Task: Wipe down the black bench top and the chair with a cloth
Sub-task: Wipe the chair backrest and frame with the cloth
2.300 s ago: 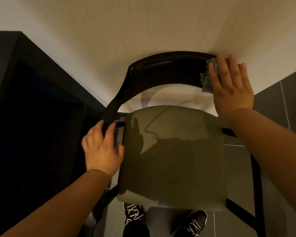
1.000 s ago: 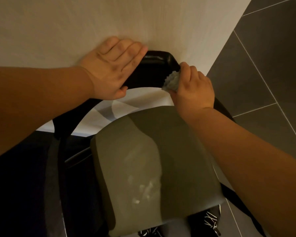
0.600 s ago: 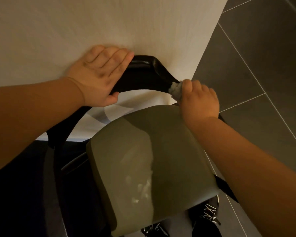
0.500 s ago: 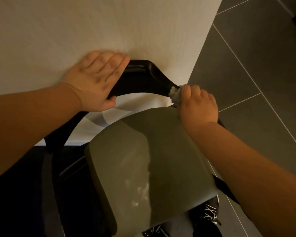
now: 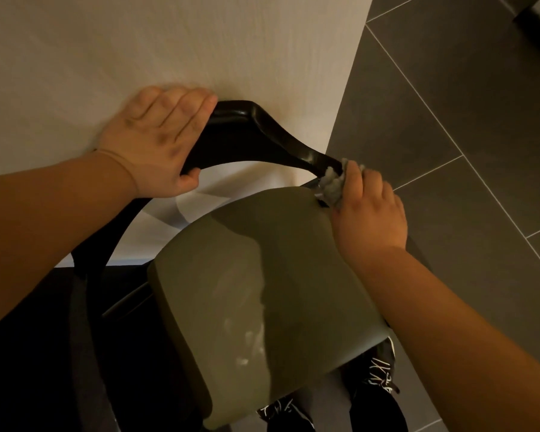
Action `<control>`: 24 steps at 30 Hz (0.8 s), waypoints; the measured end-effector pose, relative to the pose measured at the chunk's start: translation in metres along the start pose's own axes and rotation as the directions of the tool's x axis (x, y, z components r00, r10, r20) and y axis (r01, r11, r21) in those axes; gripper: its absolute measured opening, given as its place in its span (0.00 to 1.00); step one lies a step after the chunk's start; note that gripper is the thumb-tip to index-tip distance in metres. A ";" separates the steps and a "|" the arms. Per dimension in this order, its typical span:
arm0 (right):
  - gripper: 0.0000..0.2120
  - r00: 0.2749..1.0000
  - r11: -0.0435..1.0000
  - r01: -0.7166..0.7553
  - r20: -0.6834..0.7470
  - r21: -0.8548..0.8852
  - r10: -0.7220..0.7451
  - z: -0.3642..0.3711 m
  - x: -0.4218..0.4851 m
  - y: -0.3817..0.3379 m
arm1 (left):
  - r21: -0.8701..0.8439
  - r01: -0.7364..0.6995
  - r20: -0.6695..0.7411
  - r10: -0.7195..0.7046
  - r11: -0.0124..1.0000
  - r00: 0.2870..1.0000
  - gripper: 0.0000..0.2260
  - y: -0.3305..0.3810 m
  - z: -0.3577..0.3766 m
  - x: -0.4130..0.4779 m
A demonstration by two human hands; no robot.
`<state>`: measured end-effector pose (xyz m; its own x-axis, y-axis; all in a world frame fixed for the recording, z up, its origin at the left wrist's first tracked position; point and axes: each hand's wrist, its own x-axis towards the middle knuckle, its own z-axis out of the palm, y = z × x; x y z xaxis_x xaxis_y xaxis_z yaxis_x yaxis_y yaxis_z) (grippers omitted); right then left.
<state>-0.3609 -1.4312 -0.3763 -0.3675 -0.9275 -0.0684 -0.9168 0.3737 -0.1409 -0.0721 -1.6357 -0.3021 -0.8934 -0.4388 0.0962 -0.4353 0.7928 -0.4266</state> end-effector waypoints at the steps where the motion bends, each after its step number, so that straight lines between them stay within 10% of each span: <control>1: 0.34 0.999 1.000 -0.003 0.037 -0.017 0.004 -0.002 -0.003 0.000 | -0.001 0.007 0.009 -0.007 1.000 1.000 0.44 0.000 -0.001 0.000; 13: 0.43 0.963 0.980 0.102 0.263 -0.171 -0.054 -0.020 -0.022 -0.002 | -0.185 0.005 0.156 0.025 0.983 0.987 0.31 0.058 -0.040 0.085; 18: 0.41 0.962 0.994 0.005 0.272 -0.111 0.025 -0.015 -0.043 -0.003 | -0.154 0.071 0.457 0.007 0.986 0.890 0.27 0.071 -0.045 0.162; 24: 0.44 0.976 0.999 0.037 0.213 0.019 -0.040 -0.017 0.013 -0.017 | -0.212 0.163 0.358 -0.078 0.964 0.930 0.26 0.073 -0.041 0.160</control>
<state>-0.3533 -1.4499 -0.3580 -0.2886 -0.9182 -0.2713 -0.9267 0.3391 -0.1620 -0.2514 -1.6312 -0.2812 -0.7573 -0.6218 -0.1995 -0.5883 0.7823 -0.2049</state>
